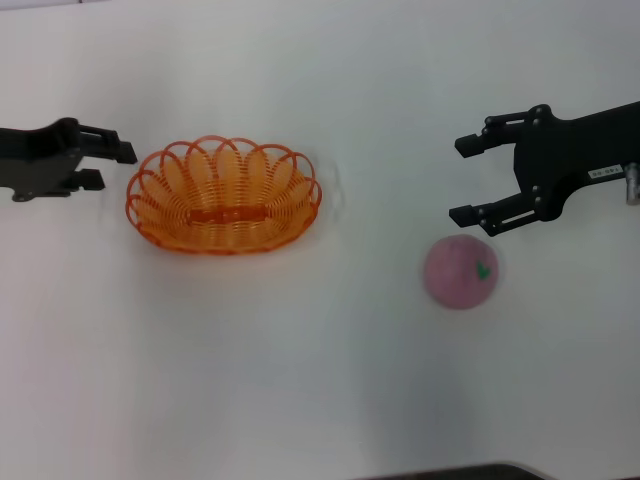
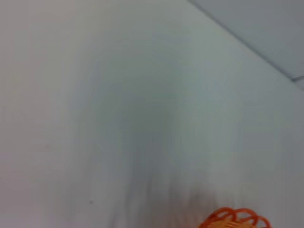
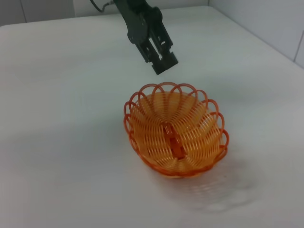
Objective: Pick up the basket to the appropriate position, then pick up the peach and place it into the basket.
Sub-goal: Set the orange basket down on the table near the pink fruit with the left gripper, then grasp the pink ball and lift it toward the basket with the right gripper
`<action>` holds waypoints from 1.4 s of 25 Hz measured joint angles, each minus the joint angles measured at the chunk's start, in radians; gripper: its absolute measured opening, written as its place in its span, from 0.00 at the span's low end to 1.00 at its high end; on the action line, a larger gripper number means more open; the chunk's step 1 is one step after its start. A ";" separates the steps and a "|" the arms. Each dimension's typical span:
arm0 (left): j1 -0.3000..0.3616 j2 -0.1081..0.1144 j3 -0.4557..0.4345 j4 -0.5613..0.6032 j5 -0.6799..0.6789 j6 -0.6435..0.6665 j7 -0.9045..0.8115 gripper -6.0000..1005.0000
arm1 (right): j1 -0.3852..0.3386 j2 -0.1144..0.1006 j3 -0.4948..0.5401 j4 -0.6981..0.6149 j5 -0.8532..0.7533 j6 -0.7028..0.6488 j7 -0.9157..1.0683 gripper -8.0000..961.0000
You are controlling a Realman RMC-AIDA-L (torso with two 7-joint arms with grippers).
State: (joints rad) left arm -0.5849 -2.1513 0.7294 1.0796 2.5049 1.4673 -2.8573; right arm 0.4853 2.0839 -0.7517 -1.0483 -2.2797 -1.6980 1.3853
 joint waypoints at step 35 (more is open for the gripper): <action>0.280 -0.024 -0.071 -0.108 -0.301 0.284 1.443 0.88 | 0.275 0.007 -0.055 -0.150 -0.363 -0.213 0.547 0.92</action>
State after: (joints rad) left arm -0.3050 -2.1753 0.6580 0.9719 2.2037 1.7516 -1.4147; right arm 0.7603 2.0904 -0.8068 -1.1983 -2.6424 -1.9108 1.9319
